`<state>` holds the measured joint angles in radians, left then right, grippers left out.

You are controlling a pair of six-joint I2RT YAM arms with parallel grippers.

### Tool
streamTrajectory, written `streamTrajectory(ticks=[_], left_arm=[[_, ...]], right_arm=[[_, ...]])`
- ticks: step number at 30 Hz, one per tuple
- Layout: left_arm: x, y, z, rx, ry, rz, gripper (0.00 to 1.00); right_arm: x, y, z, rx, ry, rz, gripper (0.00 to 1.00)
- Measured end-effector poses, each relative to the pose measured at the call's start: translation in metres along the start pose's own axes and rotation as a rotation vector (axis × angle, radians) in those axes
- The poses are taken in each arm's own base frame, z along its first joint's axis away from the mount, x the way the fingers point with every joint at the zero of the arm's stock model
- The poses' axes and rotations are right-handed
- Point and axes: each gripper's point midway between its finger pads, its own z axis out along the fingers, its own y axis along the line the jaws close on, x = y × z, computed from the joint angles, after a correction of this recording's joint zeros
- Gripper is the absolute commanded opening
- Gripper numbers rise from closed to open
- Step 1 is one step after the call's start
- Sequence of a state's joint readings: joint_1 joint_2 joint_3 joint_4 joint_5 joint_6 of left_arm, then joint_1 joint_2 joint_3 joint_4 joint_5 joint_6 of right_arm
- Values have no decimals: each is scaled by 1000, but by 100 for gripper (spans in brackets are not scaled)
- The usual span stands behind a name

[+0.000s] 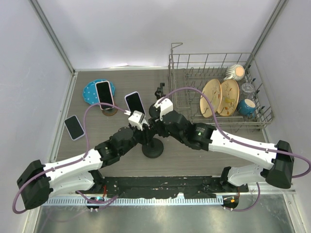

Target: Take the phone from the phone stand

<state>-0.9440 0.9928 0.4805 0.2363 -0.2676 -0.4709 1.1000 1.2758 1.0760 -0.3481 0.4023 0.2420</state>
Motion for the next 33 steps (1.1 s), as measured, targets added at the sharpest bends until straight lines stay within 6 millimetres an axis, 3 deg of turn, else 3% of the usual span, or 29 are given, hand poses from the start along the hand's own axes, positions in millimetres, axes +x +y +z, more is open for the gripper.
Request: streamTrajectory(ticks=[19, 29, 32, 33], left_arm=[[6, -18, -5, 114, 2, 68, 0], [13, -23, -4, 93, -5, 222, 0], [16, -23, -3, 76, -2, 272, 0], [16, -24, -3, 72, -2, 280, 0]], right_arm=[[5, -4, -18, 11, 2, 4, 1], [1, -5, -13, 31, -34, -10, 9], [1, -7, -11, 42, -50, -4, 16], [1, -7, -10, 45, -53, -3, 23]])
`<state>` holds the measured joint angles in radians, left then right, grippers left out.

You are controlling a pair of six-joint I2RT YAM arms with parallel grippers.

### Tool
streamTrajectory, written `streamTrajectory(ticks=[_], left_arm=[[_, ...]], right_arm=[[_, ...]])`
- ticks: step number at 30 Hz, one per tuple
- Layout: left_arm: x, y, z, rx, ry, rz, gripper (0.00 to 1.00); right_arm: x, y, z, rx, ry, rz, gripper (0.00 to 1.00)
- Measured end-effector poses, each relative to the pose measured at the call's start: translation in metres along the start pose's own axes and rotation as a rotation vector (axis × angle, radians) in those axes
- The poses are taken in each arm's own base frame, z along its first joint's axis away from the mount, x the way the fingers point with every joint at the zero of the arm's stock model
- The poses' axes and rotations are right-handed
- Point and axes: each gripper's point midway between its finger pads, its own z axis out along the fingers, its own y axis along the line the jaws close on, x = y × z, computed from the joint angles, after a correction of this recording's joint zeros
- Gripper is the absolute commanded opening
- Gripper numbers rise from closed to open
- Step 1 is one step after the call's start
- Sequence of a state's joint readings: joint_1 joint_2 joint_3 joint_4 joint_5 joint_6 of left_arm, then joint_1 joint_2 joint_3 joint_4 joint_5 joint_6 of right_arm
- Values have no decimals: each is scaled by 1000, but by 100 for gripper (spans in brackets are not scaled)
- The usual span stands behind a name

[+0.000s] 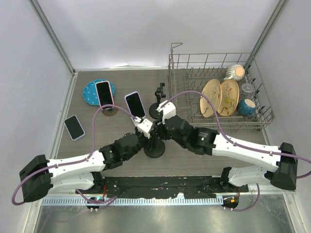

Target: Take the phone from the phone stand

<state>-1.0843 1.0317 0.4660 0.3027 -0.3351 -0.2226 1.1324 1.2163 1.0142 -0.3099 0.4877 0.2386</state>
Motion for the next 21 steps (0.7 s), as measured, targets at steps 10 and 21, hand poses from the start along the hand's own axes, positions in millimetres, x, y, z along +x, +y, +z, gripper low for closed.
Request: streamTrajectory(ticks=[10, 21], left_arm=[[2, -2, -5, -13, 8, -10, 0], [0, 6, -10, -79, 5, -120, 0]], right_arm=[[-43, -14, -24, 0, -218, 122, 66], [-29, -20, -35, -46, -288, 131, 70]])
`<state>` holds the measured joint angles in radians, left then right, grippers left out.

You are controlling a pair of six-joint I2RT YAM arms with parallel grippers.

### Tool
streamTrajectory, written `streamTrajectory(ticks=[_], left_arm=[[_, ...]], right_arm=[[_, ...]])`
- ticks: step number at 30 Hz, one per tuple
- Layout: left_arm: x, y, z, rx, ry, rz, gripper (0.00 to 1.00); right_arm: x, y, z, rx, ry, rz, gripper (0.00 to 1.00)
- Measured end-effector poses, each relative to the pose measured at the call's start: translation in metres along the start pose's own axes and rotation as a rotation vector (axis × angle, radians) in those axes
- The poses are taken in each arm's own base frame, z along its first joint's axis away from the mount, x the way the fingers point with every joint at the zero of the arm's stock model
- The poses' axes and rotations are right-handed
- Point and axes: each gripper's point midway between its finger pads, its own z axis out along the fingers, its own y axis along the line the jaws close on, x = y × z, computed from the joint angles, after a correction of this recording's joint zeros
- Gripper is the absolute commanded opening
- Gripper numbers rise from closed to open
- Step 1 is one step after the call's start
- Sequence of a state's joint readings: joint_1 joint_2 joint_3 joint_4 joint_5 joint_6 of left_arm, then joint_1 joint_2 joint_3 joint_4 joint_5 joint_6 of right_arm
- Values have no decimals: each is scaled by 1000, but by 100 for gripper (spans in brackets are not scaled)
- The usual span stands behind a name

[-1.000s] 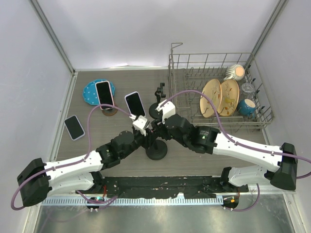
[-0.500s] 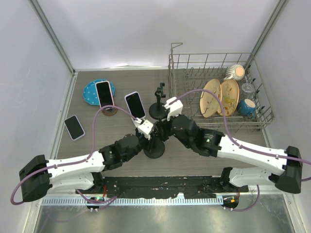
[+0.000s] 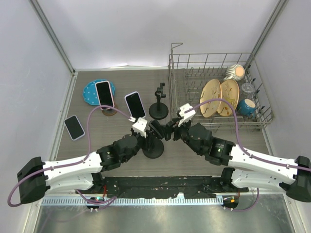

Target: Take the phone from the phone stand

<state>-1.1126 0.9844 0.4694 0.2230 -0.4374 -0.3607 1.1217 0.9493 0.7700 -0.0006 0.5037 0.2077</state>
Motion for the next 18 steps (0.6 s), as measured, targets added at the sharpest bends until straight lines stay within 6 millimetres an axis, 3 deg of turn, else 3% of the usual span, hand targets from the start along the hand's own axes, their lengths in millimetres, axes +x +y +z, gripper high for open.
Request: streamTrajectory(ticks=[2, 7, 13, 18], left_arm=[[0, 2, -1, -13, 1, -14, 0], [0, 3, -2, -20, 0, -32, 0], [0, 2, -1, -20, 3, -41, 0], [0, 2, -1, -20, 3, -47, 0]], right_arm=[[13, 1, 3, -16, -3, 6, 70], [13, 8, 8, -56, -70, 37, 70], [38, 22, 19, -119, -29, 4, 69], [33, 26, 20, -143, -50, 7, 66]])
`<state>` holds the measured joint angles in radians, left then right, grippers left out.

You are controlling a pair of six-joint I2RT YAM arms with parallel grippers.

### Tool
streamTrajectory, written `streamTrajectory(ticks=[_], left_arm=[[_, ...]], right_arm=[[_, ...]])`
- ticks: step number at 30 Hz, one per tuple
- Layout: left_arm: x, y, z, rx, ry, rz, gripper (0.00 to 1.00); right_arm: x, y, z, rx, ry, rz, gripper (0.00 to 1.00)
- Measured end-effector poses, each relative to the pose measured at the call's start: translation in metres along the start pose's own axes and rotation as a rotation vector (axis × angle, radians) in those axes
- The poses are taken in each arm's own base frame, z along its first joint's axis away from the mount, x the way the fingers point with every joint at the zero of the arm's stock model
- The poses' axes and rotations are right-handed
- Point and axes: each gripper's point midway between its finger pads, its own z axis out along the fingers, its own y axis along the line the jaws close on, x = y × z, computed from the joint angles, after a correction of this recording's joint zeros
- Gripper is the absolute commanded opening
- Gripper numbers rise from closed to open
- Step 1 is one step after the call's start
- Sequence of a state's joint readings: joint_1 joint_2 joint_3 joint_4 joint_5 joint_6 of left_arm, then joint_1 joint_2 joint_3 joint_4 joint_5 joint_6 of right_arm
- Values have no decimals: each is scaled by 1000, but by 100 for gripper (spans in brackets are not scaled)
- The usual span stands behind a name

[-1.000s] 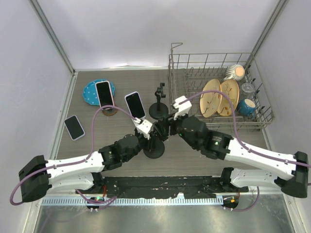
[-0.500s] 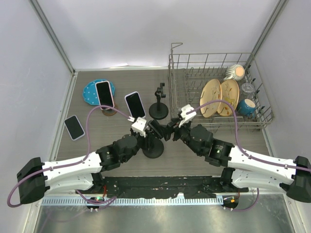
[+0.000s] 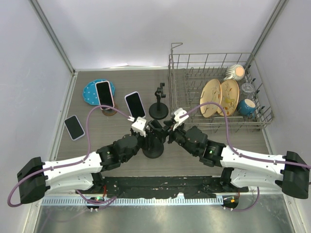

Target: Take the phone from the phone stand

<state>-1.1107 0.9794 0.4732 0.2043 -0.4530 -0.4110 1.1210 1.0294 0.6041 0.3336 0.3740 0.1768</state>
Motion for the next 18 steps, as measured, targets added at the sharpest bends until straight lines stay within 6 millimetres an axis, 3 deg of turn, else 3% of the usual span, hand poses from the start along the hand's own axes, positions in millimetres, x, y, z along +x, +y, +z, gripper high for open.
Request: streamTrajectory(ticks=[5, 12, 18], left_arm=[[0, 0, 0, 2, 1, -1, 0], [0, 0, 0, 3, 0, -3, 0], [-1, -1, -1, 6, 0, -8, 0]], right_arm=[[-1, -3, 5, 21, -20, -9, 61], [21, -6, 22, 59, 12, -34, 56], [19, 0, 26, 36, -7, -28, 32]])
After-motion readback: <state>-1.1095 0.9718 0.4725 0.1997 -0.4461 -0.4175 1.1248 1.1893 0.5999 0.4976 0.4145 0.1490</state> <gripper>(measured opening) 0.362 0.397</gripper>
